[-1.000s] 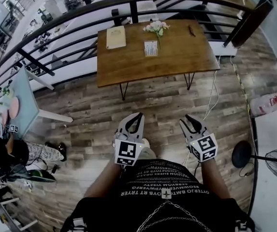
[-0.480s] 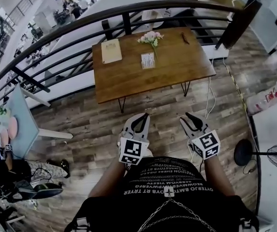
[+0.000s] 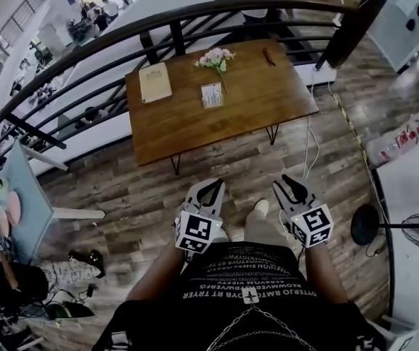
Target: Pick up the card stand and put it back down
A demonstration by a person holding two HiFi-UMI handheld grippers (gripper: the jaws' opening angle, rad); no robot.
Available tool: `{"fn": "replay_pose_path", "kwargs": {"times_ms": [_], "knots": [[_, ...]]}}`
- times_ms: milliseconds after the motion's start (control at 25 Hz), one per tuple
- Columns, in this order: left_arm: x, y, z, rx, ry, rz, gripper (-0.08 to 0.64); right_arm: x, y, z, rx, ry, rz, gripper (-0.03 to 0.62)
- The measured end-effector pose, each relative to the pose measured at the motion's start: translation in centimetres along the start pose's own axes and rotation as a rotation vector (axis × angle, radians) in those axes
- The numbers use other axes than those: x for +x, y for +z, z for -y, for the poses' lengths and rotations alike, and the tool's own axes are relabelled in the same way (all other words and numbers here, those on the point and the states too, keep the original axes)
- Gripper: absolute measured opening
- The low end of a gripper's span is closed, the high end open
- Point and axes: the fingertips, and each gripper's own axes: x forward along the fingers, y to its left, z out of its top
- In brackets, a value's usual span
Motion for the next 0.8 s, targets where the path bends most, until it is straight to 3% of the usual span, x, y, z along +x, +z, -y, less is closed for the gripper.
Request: {"fn": "replay_pose_path", "kwargs": {"times_ms": [360, 800], "knots": [[2.1, 2.2, -3.5, -0.04, 0.124, 0.024, 0.029, 2.4, 0.4, 4.6, 0.031, 0.024, 0.028, 0.107], [7.9, 4.6, -7.4, -0.068, 0.206, -0.015, 0.029, 9.2, 2.9, 9.5, 0.007, 0.157, 0.011, 0.107]]}}
